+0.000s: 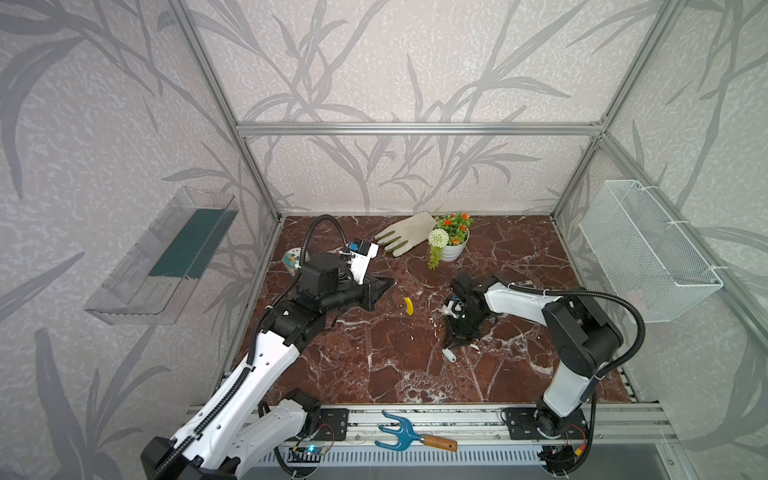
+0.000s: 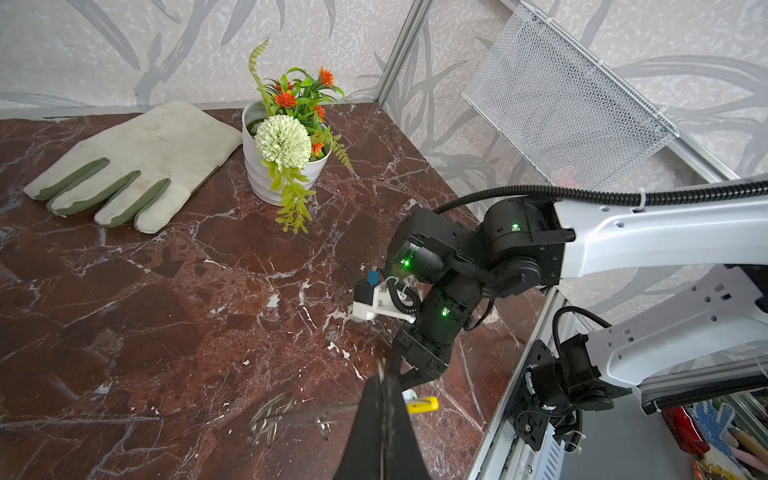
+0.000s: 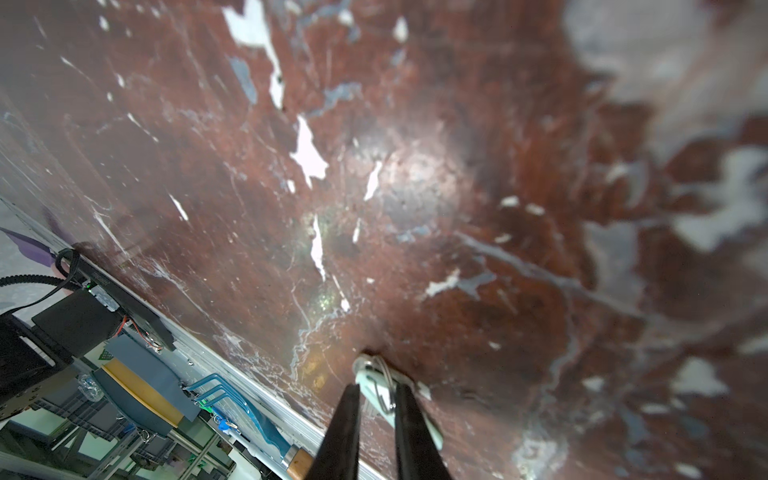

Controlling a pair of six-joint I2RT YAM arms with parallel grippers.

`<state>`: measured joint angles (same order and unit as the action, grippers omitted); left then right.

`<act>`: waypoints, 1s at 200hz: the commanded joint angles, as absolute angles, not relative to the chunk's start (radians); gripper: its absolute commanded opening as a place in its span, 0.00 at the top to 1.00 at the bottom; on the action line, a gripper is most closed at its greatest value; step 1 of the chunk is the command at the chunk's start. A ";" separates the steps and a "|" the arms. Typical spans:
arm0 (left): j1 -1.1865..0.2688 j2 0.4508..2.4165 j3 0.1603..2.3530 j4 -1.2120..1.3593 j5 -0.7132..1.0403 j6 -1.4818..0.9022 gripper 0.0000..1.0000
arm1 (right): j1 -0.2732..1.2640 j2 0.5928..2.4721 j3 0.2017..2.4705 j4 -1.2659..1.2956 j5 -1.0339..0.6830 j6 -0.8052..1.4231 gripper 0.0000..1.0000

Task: Put the keys on the keyring
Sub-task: 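Raise the tagged key with the right gripper toward the left gripper's plate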

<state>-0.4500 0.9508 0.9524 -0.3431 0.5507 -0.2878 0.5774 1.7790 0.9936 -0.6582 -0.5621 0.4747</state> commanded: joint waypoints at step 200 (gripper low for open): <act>-0.451 0.954 0.954 -0.304 0.565 -0.275 1.00 | 0.582 1.657 0.964 -0.627 -0.528 0.466 1.00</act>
